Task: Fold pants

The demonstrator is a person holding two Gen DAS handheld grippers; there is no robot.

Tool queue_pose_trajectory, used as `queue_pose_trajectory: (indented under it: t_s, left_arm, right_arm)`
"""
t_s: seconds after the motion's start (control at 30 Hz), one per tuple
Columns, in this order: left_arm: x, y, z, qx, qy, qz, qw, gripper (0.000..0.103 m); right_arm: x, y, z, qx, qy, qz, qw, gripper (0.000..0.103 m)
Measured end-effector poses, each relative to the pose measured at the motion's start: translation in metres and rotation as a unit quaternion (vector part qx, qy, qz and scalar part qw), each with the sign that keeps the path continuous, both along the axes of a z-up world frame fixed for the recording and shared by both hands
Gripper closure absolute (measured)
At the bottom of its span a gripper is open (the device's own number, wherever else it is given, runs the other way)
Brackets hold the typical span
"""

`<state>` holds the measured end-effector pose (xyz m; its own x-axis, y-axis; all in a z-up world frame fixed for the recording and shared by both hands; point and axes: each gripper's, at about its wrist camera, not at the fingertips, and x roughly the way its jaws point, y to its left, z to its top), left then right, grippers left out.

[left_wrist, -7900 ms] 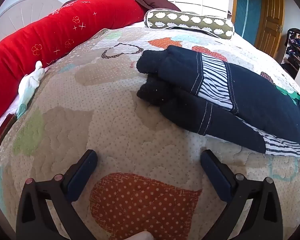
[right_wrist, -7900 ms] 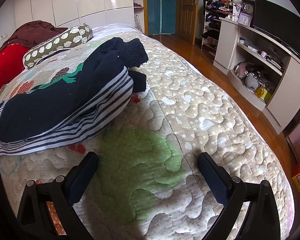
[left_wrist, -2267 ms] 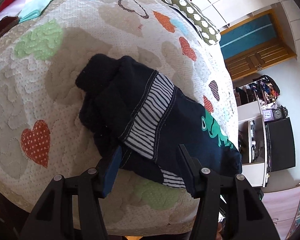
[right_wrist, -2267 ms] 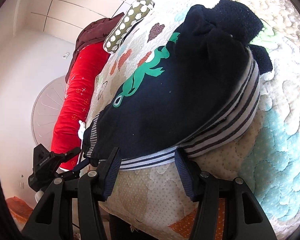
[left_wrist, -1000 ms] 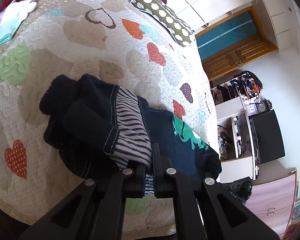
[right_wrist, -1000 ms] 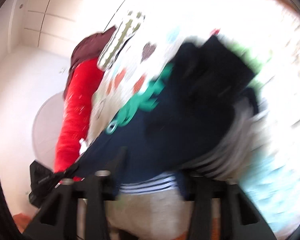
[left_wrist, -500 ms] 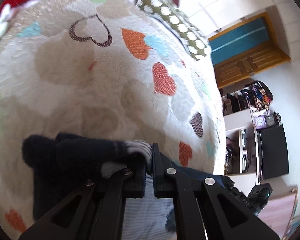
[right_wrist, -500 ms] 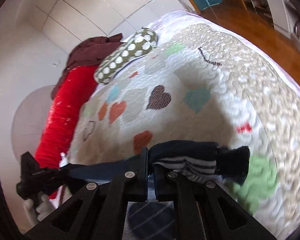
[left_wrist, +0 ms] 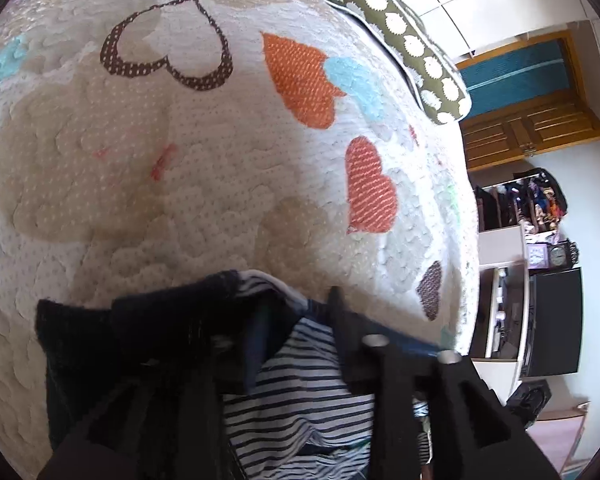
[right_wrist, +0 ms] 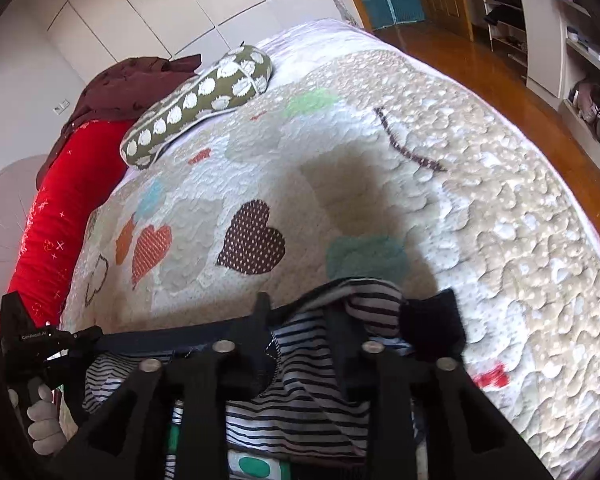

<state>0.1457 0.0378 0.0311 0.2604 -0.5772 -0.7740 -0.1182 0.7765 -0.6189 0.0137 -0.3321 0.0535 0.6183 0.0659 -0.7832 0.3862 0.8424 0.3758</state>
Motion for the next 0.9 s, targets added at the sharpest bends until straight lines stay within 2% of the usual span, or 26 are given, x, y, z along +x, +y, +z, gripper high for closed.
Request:
queue_pose_trajectory:
  t_s: [0.07, 0.2, 0.33, 0.4, 0.53, 0.63, 0.73, 0.8, 0.9]
  left_arm:
    - [-0.001, 0.003, 0.010, -0.004, -0.004, -0.002, 1.0000, 0.058]
    - [-0.017, 0.007, 0.032, -0.002, -0.024, -0.011, 0.9997, 0.056]
    - [-0.051, 0.017, 0.056, 0.008, -0.052, -0.019, 0.9985, 0.052]
    - [-0.074, 0.026, 0.066, 0.020, -0.073, -0.016, 0.9970, 0.047]
    - [-0.118, 0.046, 0.075, 0.068, -0.110, -0.002, 0.9916, 0.046]
    - [-0.147, 0.059, 0.072, 0.103, -0.127, 0.010, 0.9864, 0.045]
    - [-0.163, 0.070, 0.059, 0.121, -0.126, 0.021, 0.9844, 0.045]
    - [-0.169, 0.076, 0.046, 0.134, -0.116, 0.027, 0.9838, 0.045]
    - [-0.175, 0.084, 0.024, 0.142, -0.091, 0.033, 0.9852, 0.045]
  right_arm:
    - [-0.011, -0.008, 0.011, 0.009, -0.013, -0.008, 1.000, 0.059]
    - [-0.034, -0.009, 0.035, 0.010, -0.031, -0.013, 0.999, 0.054]
    - [-0.068, 0.000, 0.049, 0.006, -0.043, -0.010, 0.999, 0.053]
    - [-0.092, 0.008, 0.053, 0.009, -0.052, -0.007, 0.999, 0.052]
    - [-0.134, 0.024, 0.047, 0.010, -0.060, -0.010, 0.998, 0.050]
    - [-0.162, 0.036, 0.035, 0.016, -0.056, -0.019, 0.998, 0.050]
    - [-0.177, 0.040, 0.022, 0.041, -0.052, -0.027, 0.997, 0.050]
    - [-0.186, 0.044, 0.016, 0.048, -0.050, -0.029, 0.997, 0.050]
    - [-0.197, 0.051, 0.012, 0.020, -0.040, -0.031, 0.999, 0.048]
